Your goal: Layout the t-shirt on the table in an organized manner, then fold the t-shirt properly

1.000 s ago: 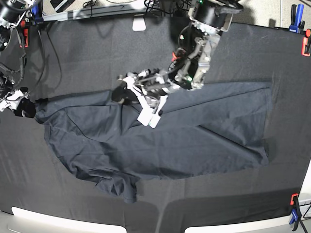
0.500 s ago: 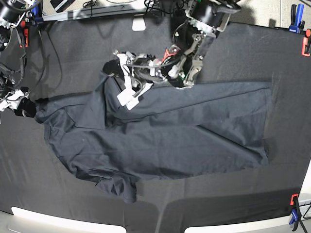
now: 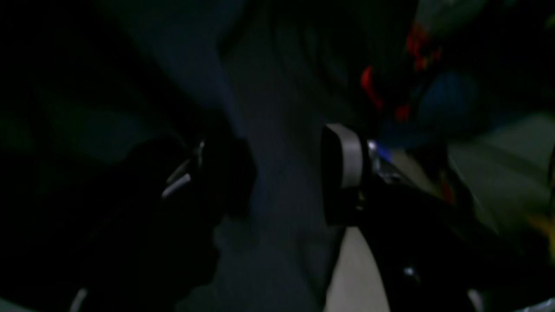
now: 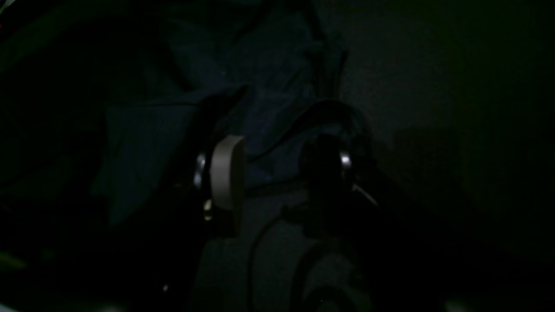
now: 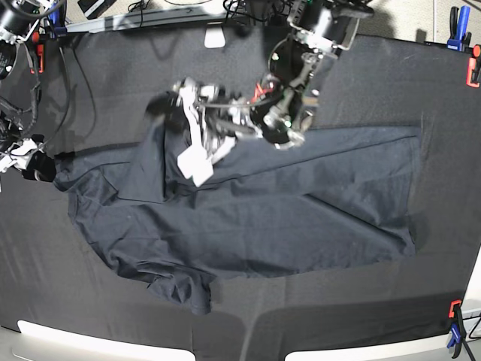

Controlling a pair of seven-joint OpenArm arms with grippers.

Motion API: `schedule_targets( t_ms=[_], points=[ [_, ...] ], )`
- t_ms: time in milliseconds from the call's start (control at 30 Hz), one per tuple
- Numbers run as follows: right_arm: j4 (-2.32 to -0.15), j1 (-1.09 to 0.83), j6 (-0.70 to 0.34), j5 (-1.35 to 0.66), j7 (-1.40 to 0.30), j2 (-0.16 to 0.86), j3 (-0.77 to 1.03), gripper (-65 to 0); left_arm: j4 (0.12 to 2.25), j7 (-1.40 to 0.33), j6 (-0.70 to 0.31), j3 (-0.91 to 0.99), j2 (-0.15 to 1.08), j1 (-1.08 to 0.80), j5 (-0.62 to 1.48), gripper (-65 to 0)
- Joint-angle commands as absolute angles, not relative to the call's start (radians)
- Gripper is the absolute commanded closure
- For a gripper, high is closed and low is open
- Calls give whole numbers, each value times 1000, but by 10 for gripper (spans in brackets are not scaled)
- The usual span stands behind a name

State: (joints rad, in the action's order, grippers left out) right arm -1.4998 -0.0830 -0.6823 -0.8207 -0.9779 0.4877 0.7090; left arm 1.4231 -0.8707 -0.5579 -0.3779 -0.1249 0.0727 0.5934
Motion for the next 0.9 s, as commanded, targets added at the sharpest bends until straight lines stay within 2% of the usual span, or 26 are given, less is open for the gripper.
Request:
schedule_targets(
  t_ms=[0,100,233,467,800,867],
  points=[
    [-1517,-69,-698,-846,-957,512,717,-264,1448,-819,-521,-379,-149,89,559,-309],
    [-1517,-70,-698,-846,-958,512,717,-264,1441,-721,-366,-379,-149,85,381,-305],
    [-1517,-69,-698,-849,-958,512,717,-264,1404,-653,-282,-379,-149,87,301,-305],
    [-1517,-70,-698,-849,-958,512,717,-264,1390,-688,-276,-382,-149,82,300,-305],
    [-1517,-70,-698,-849,-958,512,717,-264,1303,-629,-253,-381,-149,89,342,-304],
    [-1517,-70,-698,-849,-959,512,717,-264,1303,-600,-284,-381,-149,89,364,-274]
  ],
)
